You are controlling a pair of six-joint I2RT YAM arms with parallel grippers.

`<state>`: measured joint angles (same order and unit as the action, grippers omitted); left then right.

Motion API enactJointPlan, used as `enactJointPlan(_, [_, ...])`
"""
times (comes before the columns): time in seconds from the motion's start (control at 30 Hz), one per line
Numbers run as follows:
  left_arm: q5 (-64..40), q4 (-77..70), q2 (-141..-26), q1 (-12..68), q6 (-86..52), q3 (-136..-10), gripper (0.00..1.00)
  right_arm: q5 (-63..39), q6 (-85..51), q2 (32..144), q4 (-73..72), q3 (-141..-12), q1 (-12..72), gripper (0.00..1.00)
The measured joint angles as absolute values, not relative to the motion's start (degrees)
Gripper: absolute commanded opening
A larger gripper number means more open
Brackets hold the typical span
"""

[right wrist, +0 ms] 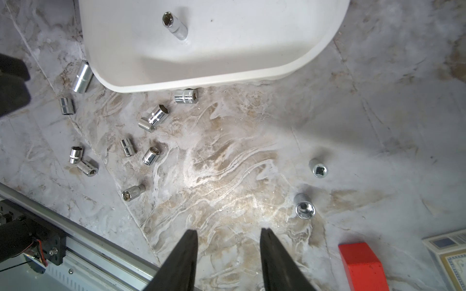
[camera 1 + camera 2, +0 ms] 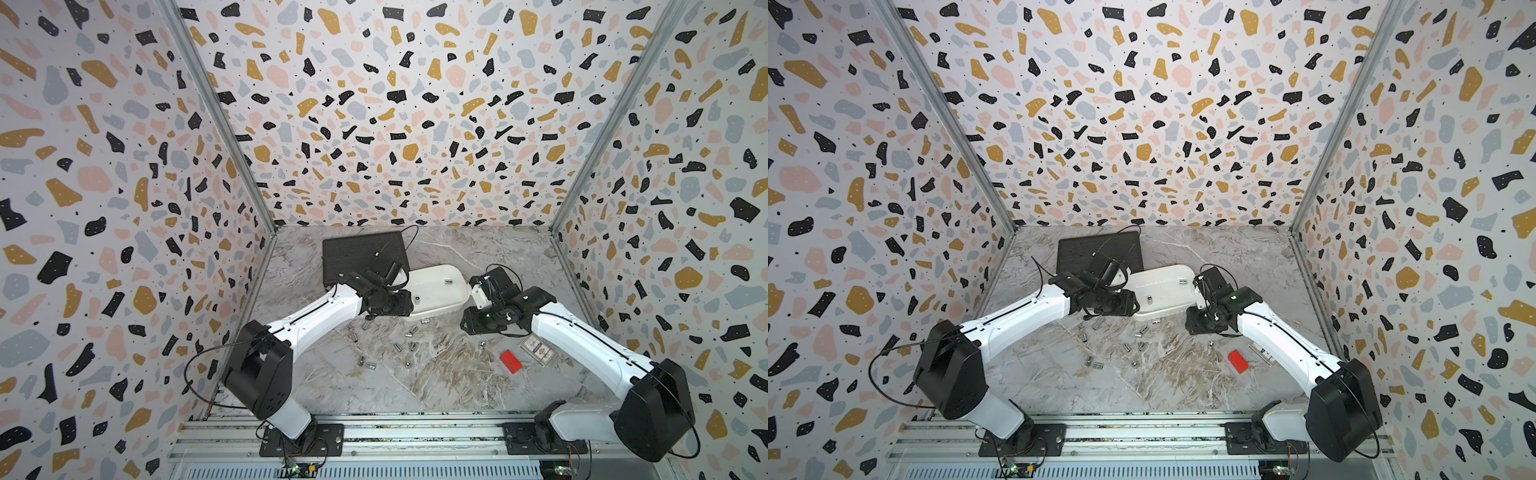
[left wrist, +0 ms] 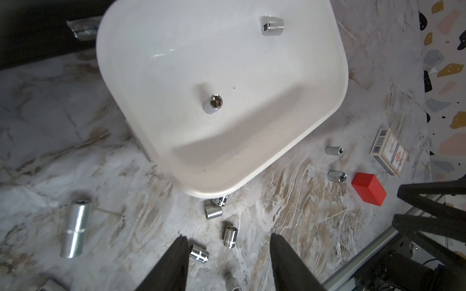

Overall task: Put the socket on the desktop into the storage box
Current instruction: Pick up the socket head at the center of the board.

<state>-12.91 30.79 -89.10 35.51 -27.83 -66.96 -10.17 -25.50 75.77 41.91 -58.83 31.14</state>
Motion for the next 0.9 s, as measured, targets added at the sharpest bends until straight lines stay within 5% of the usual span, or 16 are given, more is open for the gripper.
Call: enactJointPlan(0.9, [-17.52,21.21,-74.15,39.70,-33.95,-46.81,0.59,-6.74,-26.37,79.59,45.10,-59.53,24.71,0.50])
